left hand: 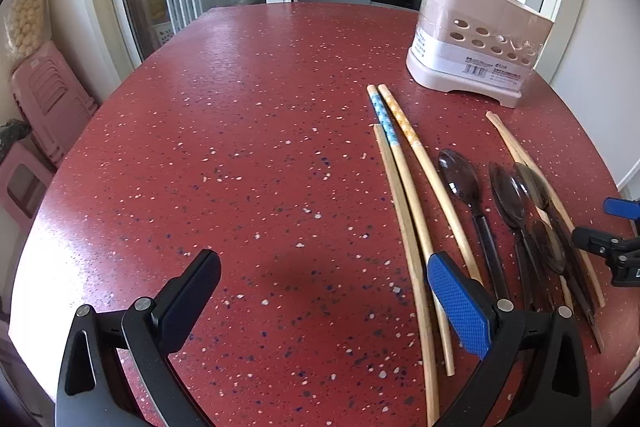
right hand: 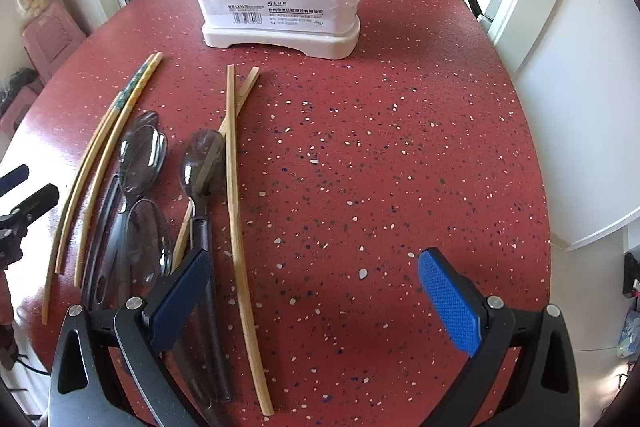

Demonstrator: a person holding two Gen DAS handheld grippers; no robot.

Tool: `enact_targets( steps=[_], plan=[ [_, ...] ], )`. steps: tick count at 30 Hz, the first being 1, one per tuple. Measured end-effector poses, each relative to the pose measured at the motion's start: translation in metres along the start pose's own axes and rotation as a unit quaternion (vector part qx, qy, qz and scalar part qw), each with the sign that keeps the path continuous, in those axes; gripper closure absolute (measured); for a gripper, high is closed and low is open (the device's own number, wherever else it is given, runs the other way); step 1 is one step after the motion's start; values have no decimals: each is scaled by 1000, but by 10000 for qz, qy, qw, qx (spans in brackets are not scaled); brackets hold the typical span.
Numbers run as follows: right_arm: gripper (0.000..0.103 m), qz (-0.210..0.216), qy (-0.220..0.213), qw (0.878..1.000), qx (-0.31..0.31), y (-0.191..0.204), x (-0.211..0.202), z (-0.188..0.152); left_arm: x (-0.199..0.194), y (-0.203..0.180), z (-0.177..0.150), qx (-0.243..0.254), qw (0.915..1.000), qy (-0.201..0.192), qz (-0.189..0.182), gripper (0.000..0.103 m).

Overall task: Organize utensils
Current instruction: 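Lower the left tool onto a plain wooden chopstick and close it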

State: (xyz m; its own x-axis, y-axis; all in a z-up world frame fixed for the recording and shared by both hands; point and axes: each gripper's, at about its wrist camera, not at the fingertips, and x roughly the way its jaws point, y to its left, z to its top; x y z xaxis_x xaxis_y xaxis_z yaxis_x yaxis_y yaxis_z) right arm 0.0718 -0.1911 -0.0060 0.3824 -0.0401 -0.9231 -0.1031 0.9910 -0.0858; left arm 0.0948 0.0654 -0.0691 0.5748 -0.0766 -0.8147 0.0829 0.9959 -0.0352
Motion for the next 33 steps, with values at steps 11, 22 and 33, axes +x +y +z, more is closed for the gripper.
enact_targets(
  steps=[11, 22, 33],
  plan=[
    [0, -108, 92, 9999, -52, -2, 8, 15, 16, -1, 7, 28, 9997, 223, 56, 0],
    [6, -36, 376, 9990, -260, 0, 28, 49, 43, -10, 42, 338, 9983, 434, 213, 0],
    [33, 339, 1208, 9901, -627, 10, 45, 103, 54, -17, 69, 773, 9914, 1003, -343, 4]
  ],
)
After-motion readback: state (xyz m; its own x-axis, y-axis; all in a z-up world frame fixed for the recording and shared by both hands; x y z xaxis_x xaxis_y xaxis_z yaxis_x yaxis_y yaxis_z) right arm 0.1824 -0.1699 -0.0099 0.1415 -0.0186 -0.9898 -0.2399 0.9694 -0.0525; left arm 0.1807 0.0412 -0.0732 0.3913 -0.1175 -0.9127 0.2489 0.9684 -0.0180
